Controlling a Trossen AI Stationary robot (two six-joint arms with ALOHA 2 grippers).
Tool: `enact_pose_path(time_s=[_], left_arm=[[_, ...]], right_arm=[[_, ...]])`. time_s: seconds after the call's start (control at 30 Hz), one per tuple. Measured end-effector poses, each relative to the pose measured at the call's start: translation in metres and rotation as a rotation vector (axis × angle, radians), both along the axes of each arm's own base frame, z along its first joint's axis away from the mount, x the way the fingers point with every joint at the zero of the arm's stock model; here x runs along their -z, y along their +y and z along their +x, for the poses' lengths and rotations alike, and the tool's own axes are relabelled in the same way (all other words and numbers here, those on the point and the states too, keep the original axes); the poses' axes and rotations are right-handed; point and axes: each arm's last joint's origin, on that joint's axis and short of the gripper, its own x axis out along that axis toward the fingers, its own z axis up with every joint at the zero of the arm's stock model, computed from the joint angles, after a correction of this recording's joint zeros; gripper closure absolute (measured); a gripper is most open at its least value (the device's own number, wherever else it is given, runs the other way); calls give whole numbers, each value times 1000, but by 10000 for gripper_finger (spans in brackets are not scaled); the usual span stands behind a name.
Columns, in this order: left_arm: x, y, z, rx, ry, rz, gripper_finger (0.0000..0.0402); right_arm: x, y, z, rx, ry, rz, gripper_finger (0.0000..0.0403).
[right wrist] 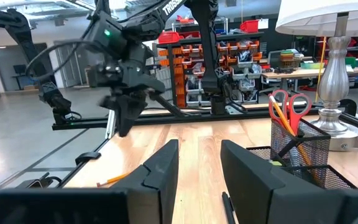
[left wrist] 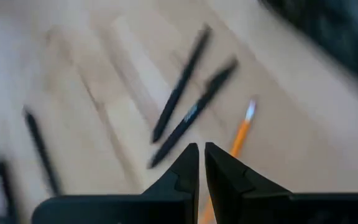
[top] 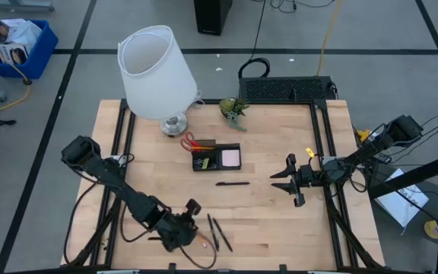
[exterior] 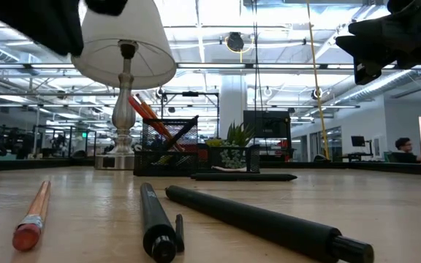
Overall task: Pick and place office supplies into organizer
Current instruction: Put the pencil into the black desk organizer
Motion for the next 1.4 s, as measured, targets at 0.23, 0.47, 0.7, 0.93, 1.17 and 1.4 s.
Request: enact_pose_path(time_s=[0.23, 0.47, 0.7, 0.93, 1.17, 1.4], left_arm=[[2, 8, 2, 151, -2, 176, 369], [10, 22, -3, 226, 235, 29, 369], [17, 11, 3, 220, 268, 6, 369], [19, -7, 45, 224, 375, 115, 369], [24, -12, 79, 199, 441, 104, 369], [23, -24, 87, 225, 374, 48, 369]], right_arm=[[0, 0, 0, 0, 0, 0, 286], [0, 0, 0, 0, 0, 0, 286], [0, 0, 0, 0, -1, 0, 287], [0, 0, 0, 0, 4, -2, 286], [1, 0, 0, 0, 6, -3, 287], [1, 0, 0, 0, 7, -3, 286]])
